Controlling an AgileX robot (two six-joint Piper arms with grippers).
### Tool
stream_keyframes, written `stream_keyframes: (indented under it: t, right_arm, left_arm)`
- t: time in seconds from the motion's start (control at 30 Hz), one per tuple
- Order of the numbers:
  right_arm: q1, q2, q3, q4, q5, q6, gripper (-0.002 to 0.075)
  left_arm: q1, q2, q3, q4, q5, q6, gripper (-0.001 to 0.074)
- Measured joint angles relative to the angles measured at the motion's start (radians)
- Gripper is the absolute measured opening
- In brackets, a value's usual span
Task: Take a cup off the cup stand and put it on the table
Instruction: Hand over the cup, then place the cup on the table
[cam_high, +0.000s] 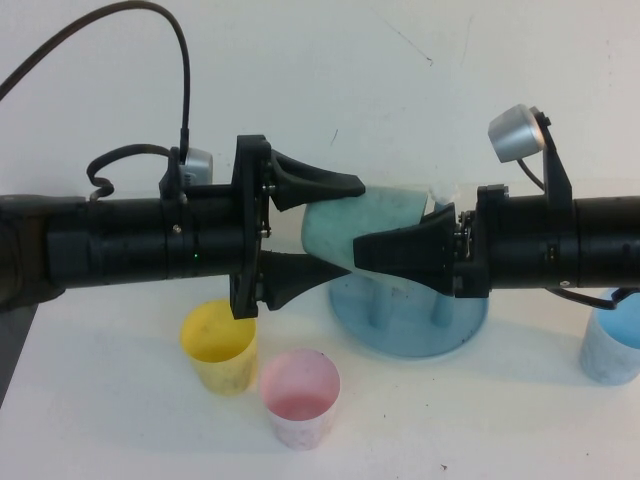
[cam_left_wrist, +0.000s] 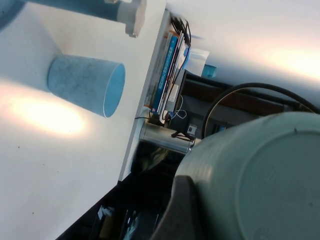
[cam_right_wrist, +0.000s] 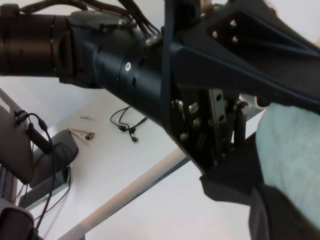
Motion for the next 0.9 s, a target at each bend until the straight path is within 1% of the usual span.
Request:
stream_keyframes:
  t: [0.13,0.23,0.3,0.4,0.47,0.53,0.63,0.67,0.77,0.8,0.9]
  right_arm:
    - [0.000,0.000,-0.002,0.000,0.000,-0.008,0.0036]
    - [0.000,0.000,-0.002,0.000,0.002,-0.010,0.0032]
    - [0.000,0.000,-0.002,0.000,0.002,-0.010,0.0031]
    - [-0.002,0.000,-0.002,-0.003,0.000,-0.010,0.0031]
    - [-0.007,-0.004,-0.002,-0.029,-0.002,0.005,0.0031]
    - [-0.021,-0.024,-0.003,-0.082,-0.011,0.034,0.0030]
    - [-0.052,-0.081,-0.002,-0.215,-0.049,0.112,0.0030]
    - [-0.059,-0.100,-0.002,-0.261,-0.057,0.137,0.0030]
    - [-0.082,-0.167,-0.006,-0.483,-0.079,0.267,0.0030]
    - [-0.081,-0.187,-0.011,-0.585,-0.077,0.332,0.0030]
    - [-0.081,-0.211,-0.030,-0.854,-0.012,0.514,0.0030]
  left_arm:
    - [0.000,0.000,0.000,-0.011,0.000,0.066,0.0571]
    - [0.000,0.000,0.000,0.001,0.000,0.110,0.0650]
    - [0.002,0.000,0.000,0.008,0.000,0.121,0.0675]
    - [0.026,0.000,0.000,0.014,0.016,0.129,0.0683]
    - [0.063,0.000,0.000,0.016,0.047,0.129,0.0662]
    - [0.104,0.000,0.000,0.023,0.086,0.131,0.0601]
    - [0.180,0.000,0.000,0.023,0.136,0.161,0.0444]
    - [0.205,0.000,0.000,0.023,0.144,0.184,0.0371]
    - [0.276,0.000,0.000,0.023,0.148,0.285,0.0148]
    - [0.290,0.000,0.000,0.028,0.148,0.326,0.0097]
    - [0.307,0.000,-0.001,0.071,0.134,0.416,0.0029]
